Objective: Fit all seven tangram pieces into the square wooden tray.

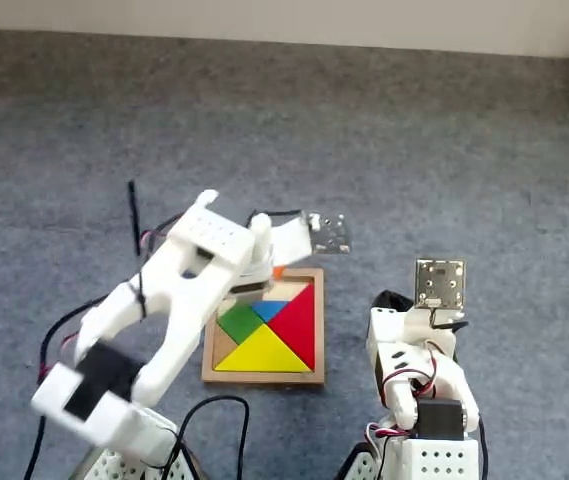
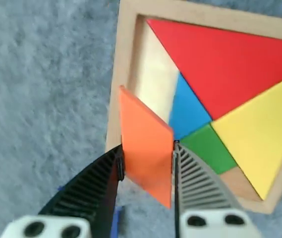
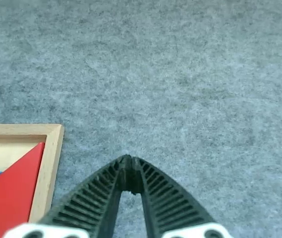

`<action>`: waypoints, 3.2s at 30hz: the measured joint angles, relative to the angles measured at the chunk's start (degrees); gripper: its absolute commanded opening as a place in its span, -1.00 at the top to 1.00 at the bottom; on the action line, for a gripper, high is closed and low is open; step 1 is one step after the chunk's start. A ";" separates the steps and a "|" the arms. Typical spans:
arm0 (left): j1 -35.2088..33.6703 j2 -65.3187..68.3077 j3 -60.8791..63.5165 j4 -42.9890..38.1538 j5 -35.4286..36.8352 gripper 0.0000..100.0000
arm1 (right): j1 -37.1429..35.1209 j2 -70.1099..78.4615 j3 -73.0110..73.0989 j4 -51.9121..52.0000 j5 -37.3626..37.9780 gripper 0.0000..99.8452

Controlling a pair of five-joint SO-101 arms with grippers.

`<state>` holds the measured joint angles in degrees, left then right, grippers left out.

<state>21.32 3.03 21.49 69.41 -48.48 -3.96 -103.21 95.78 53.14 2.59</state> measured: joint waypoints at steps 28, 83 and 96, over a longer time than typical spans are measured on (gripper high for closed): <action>4.40 18.11 -25.49 14.77 2.37 0.59 | 0.00 0.00 0.00 0.00 0.00 0.99; -23.74 13.80 -13.63 10.99 11.78 0.58 | 0.00 0.00 0.00 0.00 0.00 0.99; -23.56 13.36 -6.33 0.35 11.96 0.58 | 0.00 0.00 0.00 0.00 0.00 0.99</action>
<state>-2.24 16.40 15.16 69.76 -36.53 -3.96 -103.21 95.78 53.14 2.59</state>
